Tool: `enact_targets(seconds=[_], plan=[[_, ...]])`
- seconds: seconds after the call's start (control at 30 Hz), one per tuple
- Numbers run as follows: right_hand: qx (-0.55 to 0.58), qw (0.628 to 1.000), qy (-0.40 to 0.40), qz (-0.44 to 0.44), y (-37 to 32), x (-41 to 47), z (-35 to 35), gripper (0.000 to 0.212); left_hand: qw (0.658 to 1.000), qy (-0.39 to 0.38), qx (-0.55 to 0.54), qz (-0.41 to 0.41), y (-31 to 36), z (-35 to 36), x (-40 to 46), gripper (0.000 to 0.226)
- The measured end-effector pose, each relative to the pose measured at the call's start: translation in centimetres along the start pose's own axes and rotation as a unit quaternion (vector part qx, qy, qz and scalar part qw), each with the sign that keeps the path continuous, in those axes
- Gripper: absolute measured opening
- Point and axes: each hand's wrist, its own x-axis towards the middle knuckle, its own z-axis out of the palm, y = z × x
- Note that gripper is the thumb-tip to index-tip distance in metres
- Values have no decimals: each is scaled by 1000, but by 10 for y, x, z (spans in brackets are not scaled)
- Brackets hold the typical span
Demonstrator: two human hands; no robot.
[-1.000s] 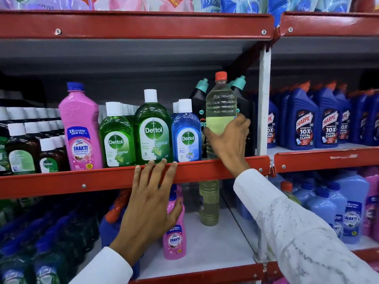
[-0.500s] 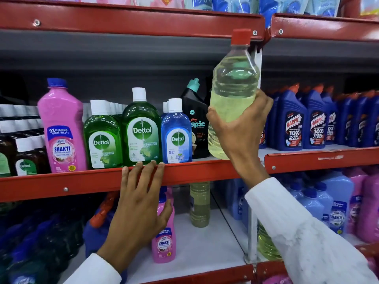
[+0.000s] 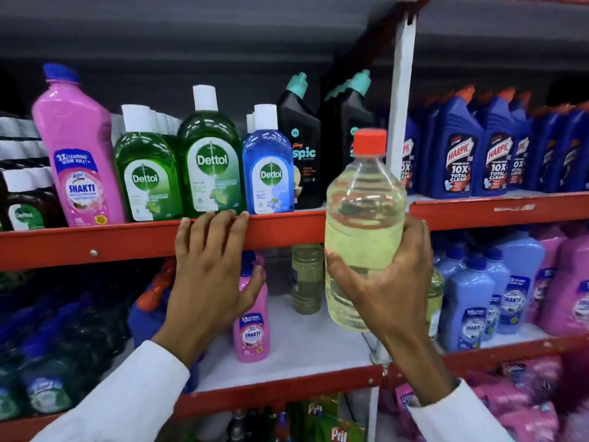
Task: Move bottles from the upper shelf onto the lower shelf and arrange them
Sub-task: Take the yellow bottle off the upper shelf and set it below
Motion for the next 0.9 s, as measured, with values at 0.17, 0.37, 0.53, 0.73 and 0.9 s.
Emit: enact_targets(seconds=[0.17, 0.37, 0.53, 0.73, 0.9], plan=[[-18, 999, -16, 41, 38, -43, 4, 79, 1000, 11, 5, 1, -1, 1, 3, 68], [-36, 994, -60, 84, 84, -81, 29, 80, 1000, 23, 3, -2, -2, 4, 5, 65], [-46, 987, -94, 119, 116, -92, 66, 86, 999, 39, -3, -6, -1, 7, 5, 64], [-37, 983, -99, 153, 144, -85, 112, 88, 999, 48, -13, -17, 1, 10, 5, 65], [-30, 979, -114, 167, 167, -78, 139, 86, 998, 54, -19, -23, 2, 11, 5, 64]])
